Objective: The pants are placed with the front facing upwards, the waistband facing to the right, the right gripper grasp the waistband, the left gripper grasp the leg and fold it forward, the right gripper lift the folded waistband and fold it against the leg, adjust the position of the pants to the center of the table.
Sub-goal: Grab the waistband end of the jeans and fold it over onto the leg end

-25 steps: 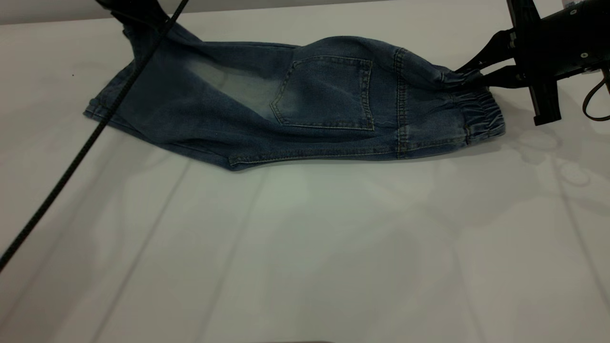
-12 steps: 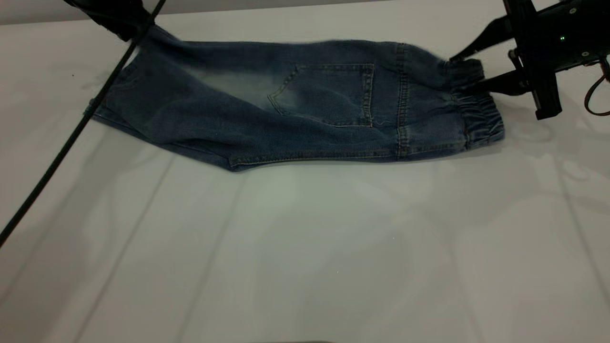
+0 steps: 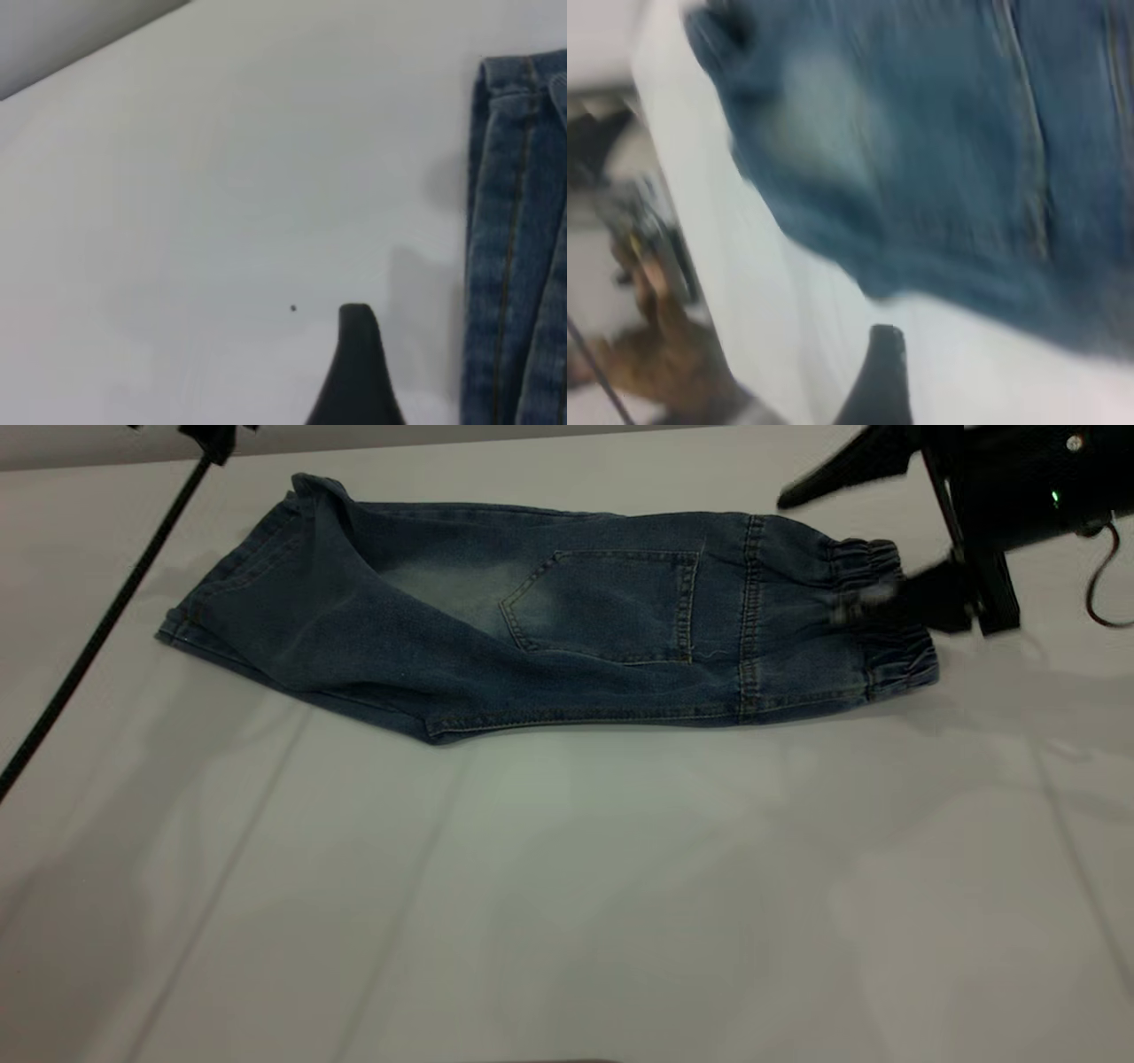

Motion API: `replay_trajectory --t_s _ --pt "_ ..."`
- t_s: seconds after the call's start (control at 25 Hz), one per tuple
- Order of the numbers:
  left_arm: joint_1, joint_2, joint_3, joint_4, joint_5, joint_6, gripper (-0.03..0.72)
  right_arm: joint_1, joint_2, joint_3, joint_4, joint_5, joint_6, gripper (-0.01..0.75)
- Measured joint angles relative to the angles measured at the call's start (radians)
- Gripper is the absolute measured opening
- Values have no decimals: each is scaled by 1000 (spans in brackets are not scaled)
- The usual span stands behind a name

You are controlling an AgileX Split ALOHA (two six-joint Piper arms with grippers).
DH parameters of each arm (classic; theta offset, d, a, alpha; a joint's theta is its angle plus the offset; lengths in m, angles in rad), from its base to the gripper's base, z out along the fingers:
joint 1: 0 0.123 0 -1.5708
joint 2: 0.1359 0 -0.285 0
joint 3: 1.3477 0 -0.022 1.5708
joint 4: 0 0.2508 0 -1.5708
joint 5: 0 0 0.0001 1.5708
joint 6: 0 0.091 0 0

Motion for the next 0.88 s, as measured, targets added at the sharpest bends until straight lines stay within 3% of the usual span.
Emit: replay_trajectory --t_s 0.2,0.32,0.44,0.52,0.76,0.88 --pt "-5 -5 0 -2 26 -2 499 0 0 0 -282 -17 208 574" --pt "-18 -5 0 -2 28 -4 497 0 0 0 -327 -125 256 573" --pt "-40 -5 0 -3 29 -5 497 0 0 0 -315 -258 286 573" --pt "-56 -5 0 -3 30 -5 496 -2 0 0 -270 -287 282 573" --pt "-114 -5 0 -3 30 -6 496 -2 45 -1 -69 -265 153 568" --pt "-141 -5 0 -3 30 -6 496 -2 66 -3 -22 -231 138 511"
